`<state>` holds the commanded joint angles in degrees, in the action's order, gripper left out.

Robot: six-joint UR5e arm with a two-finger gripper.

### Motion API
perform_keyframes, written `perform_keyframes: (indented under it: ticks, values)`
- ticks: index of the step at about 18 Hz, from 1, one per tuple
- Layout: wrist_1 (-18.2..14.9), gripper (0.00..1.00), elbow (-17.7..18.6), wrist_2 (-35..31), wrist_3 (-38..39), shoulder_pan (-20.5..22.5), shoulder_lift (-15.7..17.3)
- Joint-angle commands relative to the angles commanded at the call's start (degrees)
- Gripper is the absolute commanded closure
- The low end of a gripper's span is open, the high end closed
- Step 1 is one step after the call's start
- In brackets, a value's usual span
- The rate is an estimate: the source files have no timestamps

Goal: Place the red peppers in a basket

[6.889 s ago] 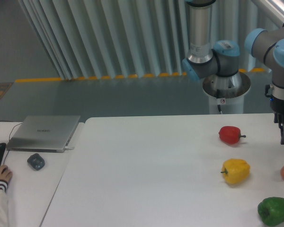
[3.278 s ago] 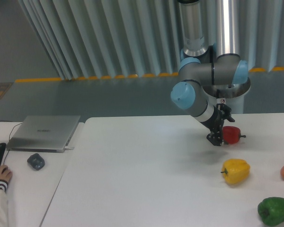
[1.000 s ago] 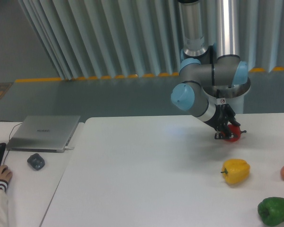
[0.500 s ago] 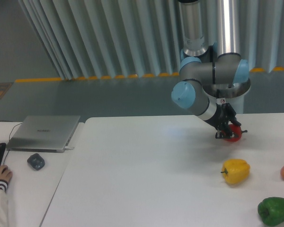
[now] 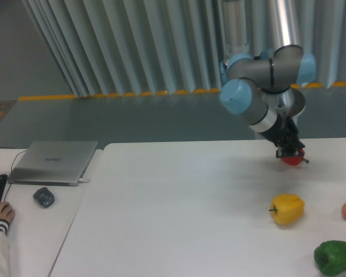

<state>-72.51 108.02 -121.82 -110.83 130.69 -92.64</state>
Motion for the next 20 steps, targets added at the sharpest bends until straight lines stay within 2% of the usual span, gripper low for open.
perform_keyframes:
  ticks: [1,2,3,4,6,8,11,13,18,20]
  values:
    - [0.1,0.36,0.3,0.0,0.0,0.0,0.0]
    - [0.1,0.22,0.6,0.1,-0.1,-0.1,0.0]
    - [0.0,0.17,1.1,0.1,0.0,-0.4,0.1]
    - [-0.3,0.05,1.8,0.1,0.1,-0.7,0.4]
    - [-0.5,0.0,3.7,0.1,0.5,-3.1,1.1]
    - [-0.5,0.0,5.5,0.3,1.1,-4.6,1.3]
    - [0.4,0.0,6.6,8.7,8.6,-5.2,1.7]
    - [0.7,0.0,6.9,10.9,12.5,-5.3,2.4]
    - [4.3,0.0,9.7,11.7,15.4,-4.6,2.9]
    - [7.0,0.0,11.7,11.6,15.6,-4.4,3.0]
